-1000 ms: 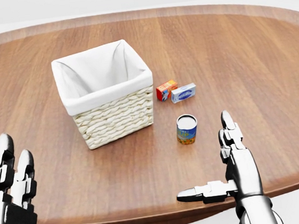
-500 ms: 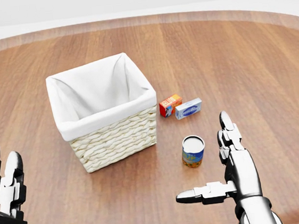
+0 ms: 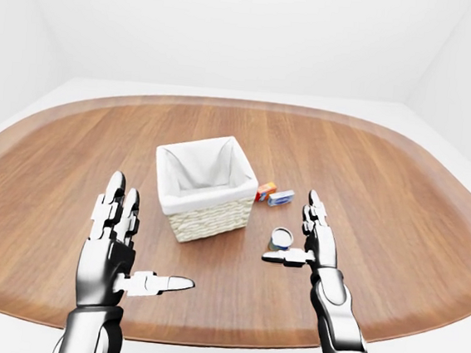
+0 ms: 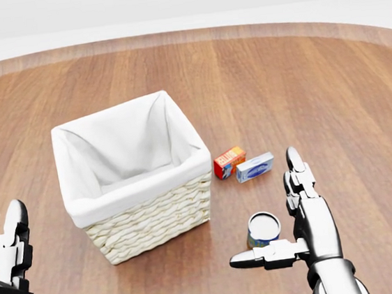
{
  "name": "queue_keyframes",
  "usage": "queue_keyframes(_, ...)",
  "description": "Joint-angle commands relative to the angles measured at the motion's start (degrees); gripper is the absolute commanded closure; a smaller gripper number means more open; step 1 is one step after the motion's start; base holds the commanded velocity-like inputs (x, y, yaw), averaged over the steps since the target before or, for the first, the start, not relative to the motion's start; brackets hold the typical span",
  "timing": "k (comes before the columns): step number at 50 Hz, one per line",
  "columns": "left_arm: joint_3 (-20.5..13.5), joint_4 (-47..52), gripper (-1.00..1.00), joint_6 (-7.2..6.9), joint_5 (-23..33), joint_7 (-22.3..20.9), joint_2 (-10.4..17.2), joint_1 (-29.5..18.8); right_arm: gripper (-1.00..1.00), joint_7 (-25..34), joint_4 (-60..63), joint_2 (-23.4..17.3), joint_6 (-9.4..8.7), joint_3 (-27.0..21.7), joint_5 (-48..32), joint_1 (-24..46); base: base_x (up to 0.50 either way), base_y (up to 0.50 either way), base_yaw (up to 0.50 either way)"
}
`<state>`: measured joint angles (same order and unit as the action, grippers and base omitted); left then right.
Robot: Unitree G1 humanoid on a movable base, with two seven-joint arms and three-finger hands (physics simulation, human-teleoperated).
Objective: Pick up the alphabet soup and put it in the basket.
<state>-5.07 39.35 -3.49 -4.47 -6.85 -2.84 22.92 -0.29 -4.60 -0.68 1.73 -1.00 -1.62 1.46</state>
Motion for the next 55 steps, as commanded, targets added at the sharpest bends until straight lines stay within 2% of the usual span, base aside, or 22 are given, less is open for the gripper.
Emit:
queue_keyframes(1,0.04,0.4,-1.0,0.05,-0.01,0.0,-0.04,0.32,-1.0,0.02,-0.24,0.14,0.31,0.32,-0.35,-0.13,0.27,0.0,0.0)
queue_keyframes(10,0.1,0.58,-1.0,0.11,-0.13,-0.1,-0.06,0.49,-1.0,-0.04,-0.84,0.15,0.66,0.33,-0.5,0.08,0.26,0.0,0.0)
queue_keyframes(12,0.2,0.57,-1.0,0.18,-0.09,-0.12,-0.07,0.56,-1.0,0.09,-1.32,0.17,1.31,0.34,-0.36,0.17,0.26,0.0,0.0)
queue_keyframes(13,0.26,0.7,-1.0,0.25,-0.09,-0.14,-0.08,0.71,-1.0,0.03,-1.52,0.19,2.96,0.57,-0.75,-0.23,0.0,0.0,0.0)
queue_keyframes(16,0.18,0.73,-1.0,0.13,-0.16,-0.13,-0.04,0.63,-1.0,0.22,-1.27,0.17,2.58,0.52,-0.57,-0.21,0.0,0.0,0.0)
queue_keyframes(18,0.2,0.73,-1.0,0.15,-0.18,-0.17,-0.06,0.68,-1.0,0.02,-2.86,0.09,3.27,0.33,-0.74,0.6,0.0,0.0,0.0)
queue_keyframes(20,0.28,0.67,-1.0,0.08,-0.17,-0.16,-0.06,0.62,-1.0,-0.39,-4.77,0.13,3.27,0.24,-0.97,1.38,0.0,0.0,0.0)
queue_keyframes(22,0.43,0.42,-1.0,-0.23,-0.1,-0.05,0.02,0.38,-1.0,1.59,-8.75,0.08,3.27,0.7,-0.24,2.91,0.0,0.0,0.0)
queue_keyframes(25,-0.16,1.94,-1.0,-0.97,-0.97,-0.42,-0.03,1.02,-1.0,0.7,-11.84,-0.14,3.27,0.23,-0.73,4.65,0.0,0.0,0.0)
queue_keyframes(28,-0.04,1.59,-1.0,-0.95,-0.68,-0.39,-0.19,0.74,-1.0,0.35,-14.84,-0.55,3.27,-0.21,-1.08,5.82,0.0,0.0,0.0)
queue_keyframes(33,1.29,1.12,-1.0,-0.15,0.35,0.41,-0.06,1.07,-1.0,-1.01,-22.02,-1.48,3.27,-0.9,-2.78,7.99,0.0,0.0,0.0)
queue_keyframes(40,0.91,1.28,-1.0,-0.56,-0.14,0.67,0.2,0.87,-1.0,-1.69,-22.36,-1.88,3.27,-1.19,-3.62,8.36,0.0,0.0,0.0)
queue_keyframes(44,0.5,1.21,-1.0,-0.66,-0.37,0.55,0.16,0.73,-1.0,-2.71,-27.96,-2.19,3.27,-1.64,-3.86,11.25,0.0,0.0,0.0)
queue_keyframes(50,1.02,1.13,-1.0,-0.17,0.14,0.6,0.01,1.12,-1.0,-3.03,-29.32,-2.39,3.27,-1.52,-4.11,11.72,0.0,0.0,0.0)
queue_keyframes(51,0.92,-0.12,-1.0,-0.78,0.26,0.91,0.18,-0.31,-1.0,-5.24,-50.98,-2.47,3.27,-1.89,-5.17,20.44,0.0,0.0,0.0)
queue_keyframes(52,0.92,-0.17,-1.0,-0.84,0.24,0.99,0.25,-0.41,-1.0,-5.61,-55.56,-2.66,3.27,-2.02,-5.12,22.29,0.0,0.0,0.0)
queue_keyframes(55,0.94,-0.28,-1.0,-0.82,0.21,1.06,0.29,-0.49,-1.0,-5.76,-56.99,-2.75,3.27,-1.95,-5.02,22.82,0.0,0.0,0.0)
